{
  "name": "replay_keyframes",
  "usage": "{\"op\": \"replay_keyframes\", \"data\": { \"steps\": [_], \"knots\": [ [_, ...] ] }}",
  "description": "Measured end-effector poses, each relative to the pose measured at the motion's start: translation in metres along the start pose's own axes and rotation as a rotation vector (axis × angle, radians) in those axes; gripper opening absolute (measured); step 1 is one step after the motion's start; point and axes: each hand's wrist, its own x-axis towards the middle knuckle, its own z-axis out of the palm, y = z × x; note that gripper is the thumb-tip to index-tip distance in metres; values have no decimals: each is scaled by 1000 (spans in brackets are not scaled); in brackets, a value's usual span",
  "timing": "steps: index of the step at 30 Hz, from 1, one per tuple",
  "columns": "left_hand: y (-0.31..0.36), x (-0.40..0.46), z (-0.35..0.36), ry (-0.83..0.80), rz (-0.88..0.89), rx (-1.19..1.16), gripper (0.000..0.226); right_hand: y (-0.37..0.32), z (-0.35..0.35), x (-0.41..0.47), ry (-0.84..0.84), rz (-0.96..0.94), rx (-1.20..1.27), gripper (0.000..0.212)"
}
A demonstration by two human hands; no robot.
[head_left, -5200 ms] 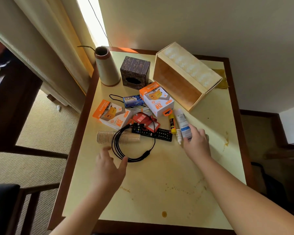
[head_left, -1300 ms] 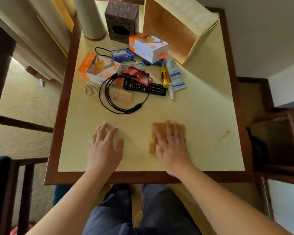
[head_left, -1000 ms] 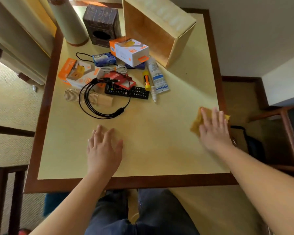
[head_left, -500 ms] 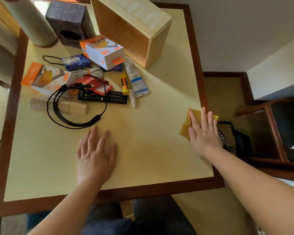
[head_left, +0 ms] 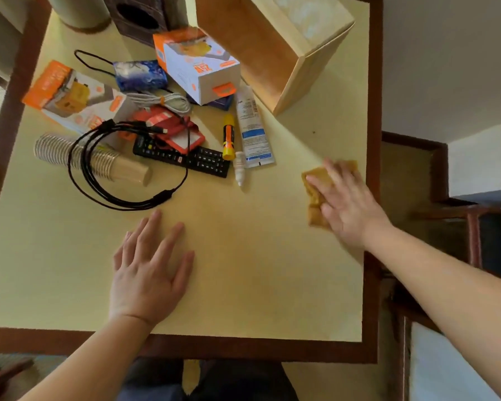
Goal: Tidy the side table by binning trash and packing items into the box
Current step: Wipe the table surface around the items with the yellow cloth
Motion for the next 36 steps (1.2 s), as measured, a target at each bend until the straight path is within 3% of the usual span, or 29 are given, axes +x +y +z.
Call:
{"op": "replay_keyframes", "data": {
  "steps": [5,8,12,15,18,20,22,26,30,32,36],
  "knots": [
    [-1,2,3,26,8,8,62,47,-68,148,132,391,71,62],
    [-5,1,5,66,25,-8,62,53,-84,186,133,526,90,62],
    [-5,1,4,61,35,-3,61,19,-65,150,169,476,151,62],
    [-5,2,1,46,42,0,61,-53,-7,43,174,293,140,62],
    [-5,2,2,35,41,-4,61,-116,44,-80,36,0,124,63],
    [-4,2,2,33,41,-8,61,-103,49,-101,-67,-114,80,61],
    [-4,2,3,37,40,-1,61,-66,31,-63,-33,-43,43,60],
    [-4,0,3,44,41,12,62,22,-24,70,144,437,98,61],
    [-3,-1,3,49,38,16,62,29,-48,134,121,657,126,64],
    [-3,-1,4,50,41,14,61,7,-42,130,132,682,97,63],
    [-4,0,4,57,43,4,61,-65,3,47,220,515,145,62]
  ]
}}
